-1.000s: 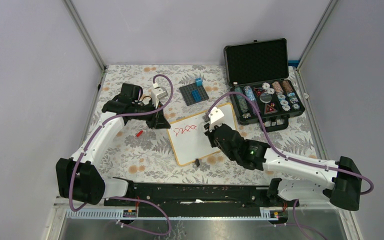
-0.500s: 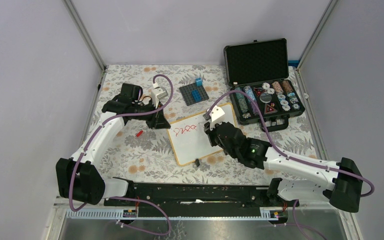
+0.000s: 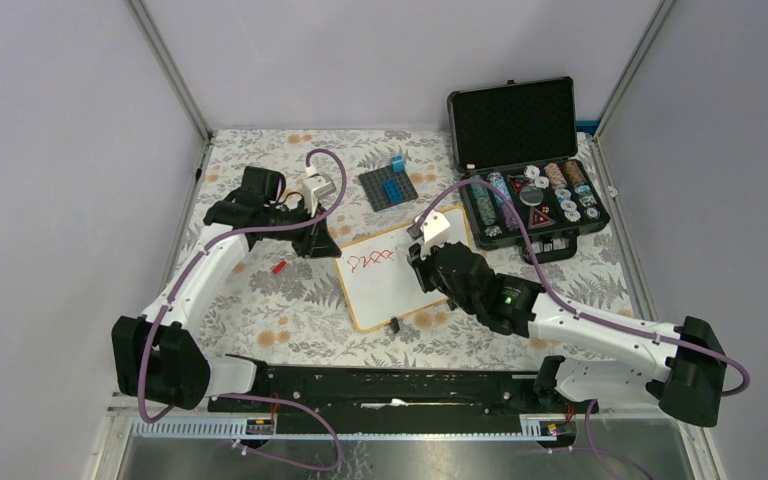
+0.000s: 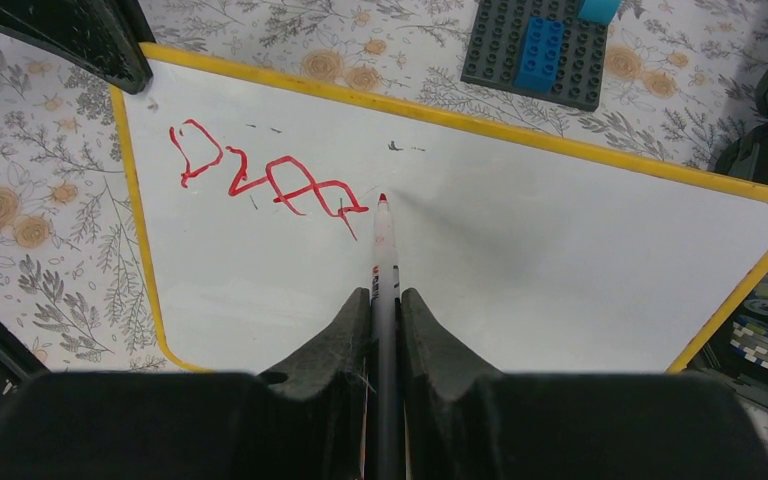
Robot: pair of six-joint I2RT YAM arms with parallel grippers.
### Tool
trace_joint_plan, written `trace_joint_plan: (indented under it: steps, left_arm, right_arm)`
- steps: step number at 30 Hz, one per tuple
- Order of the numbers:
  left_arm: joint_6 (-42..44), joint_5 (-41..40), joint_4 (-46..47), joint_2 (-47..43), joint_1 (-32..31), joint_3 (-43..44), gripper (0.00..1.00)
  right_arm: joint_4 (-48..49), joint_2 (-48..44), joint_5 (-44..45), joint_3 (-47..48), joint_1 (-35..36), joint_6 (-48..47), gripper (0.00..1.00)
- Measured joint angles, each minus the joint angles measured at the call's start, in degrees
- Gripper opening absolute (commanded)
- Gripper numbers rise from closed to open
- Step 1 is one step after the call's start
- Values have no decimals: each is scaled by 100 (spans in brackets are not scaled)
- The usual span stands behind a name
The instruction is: Write a sentence on the whiteboard
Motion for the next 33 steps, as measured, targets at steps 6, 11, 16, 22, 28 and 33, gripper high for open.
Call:
trace_joint_plan:
  steps: [6, 11, 16, 22, 28, 33]
  left_arm:
    - [0, 0, 0, 0, 0, 0, 0]
    - [2, -7, 0, 0, 0, 0, 0]
    - [4, -13, 2, 2, 0, 0, 0]
    - [4, -26, 4, 4, 0, 0, 0]
    - [2, -22, 4, 20, 0, 0, 0]
    - [2, -22, 4, 33, 0, 0, 0]
  right_arm:
    - [0, 122, 4, 0, 0, 0, 0]
    - [4, 219, 7, 2, 0, -4, 0]
    - [35, 234, 7, 4, -2, -9, 0]
    - [44, 249, 9, 13, -22, -7, 0]
    - [44, 249, 7, 13, -52, 0, 0]
    - [42, 243, 7, 13, -68, 39, 0]
